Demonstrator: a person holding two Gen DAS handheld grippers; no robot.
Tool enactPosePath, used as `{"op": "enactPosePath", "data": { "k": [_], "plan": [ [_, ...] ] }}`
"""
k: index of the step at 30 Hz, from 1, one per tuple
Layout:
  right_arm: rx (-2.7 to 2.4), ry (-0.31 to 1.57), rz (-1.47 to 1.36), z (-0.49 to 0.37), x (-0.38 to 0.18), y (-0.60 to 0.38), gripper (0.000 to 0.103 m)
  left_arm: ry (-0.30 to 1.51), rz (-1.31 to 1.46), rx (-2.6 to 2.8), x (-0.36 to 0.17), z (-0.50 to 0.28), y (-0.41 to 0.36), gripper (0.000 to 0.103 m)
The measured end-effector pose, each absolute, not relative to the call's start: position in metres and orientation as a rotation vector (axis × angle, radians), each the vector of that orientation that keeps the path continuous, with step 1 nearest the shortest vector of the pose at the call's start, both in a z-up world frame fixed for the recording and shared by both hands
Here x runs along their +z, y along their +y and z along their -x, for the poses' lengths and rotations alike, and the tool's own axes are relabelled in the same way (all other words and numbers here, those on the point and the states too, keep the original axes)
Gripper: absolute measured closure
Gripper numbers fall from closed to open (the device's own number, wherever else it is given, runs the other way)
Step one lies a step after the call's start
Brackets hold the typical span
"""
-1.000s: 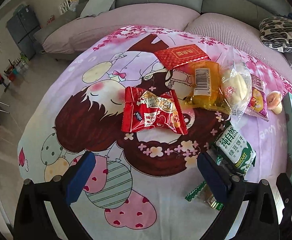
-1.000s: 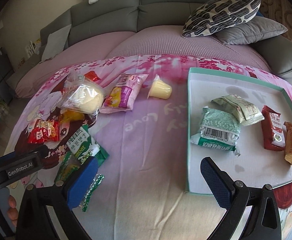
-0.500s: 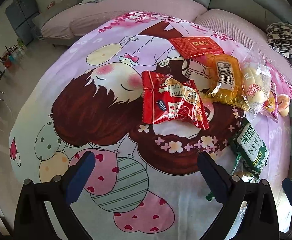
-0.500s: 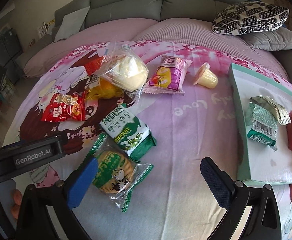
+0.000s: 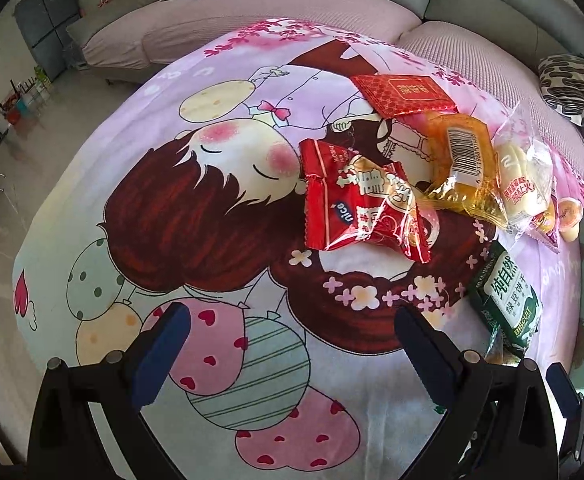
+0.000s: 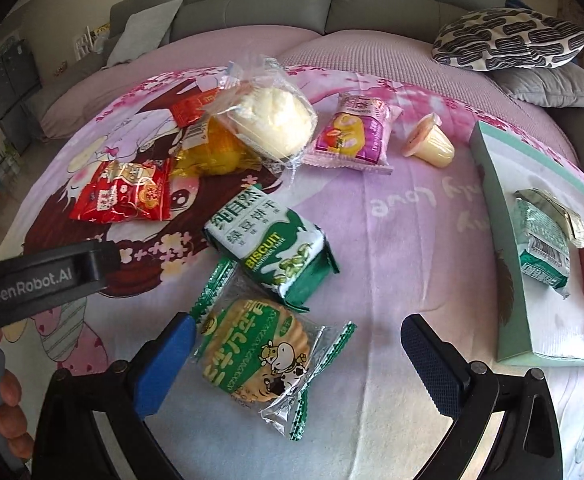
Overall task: Organize snacks
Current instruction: 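Withdraw both open grippers from the tray toward the snack pile, then grasp the green-white biscuit box with the left gripper while the right gripper grasps the round cookie pack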
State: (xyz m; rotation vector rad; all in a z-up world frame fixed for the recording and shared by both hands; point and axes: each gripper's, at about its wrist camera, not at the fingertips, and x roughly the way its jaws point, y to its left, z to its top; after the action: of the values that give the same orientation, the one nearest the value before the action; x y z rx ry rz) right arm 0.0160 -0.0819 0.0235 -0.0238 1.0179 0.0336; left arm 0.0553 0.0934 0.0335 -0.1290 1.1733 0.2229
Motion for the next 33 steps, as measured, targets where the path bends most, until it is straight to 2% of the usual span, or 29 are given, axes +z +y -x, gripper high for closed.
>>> {"op": "enactPosePath", "data": {
  "k": [8,24,33],
  "plan": [
    [-0.006,1.032,-0.009,-0.011,0.024,-0.104,0.001,1.144,0.105,0.164,0.042,-0.055,0.073,0.001],
    [-0.012,1.023,-0.089,-0.011,0.028,-0.132,0.035,1.134,0.129,-0.047,0.041,-0.073,0.012,0.001],
    [-0.049,1.025,-0.122,-0.013,0.029,-0.148,0.036,1.123,0.051,-0.093,0.036,-0.086,-0.025,0.001]
  ]
}}
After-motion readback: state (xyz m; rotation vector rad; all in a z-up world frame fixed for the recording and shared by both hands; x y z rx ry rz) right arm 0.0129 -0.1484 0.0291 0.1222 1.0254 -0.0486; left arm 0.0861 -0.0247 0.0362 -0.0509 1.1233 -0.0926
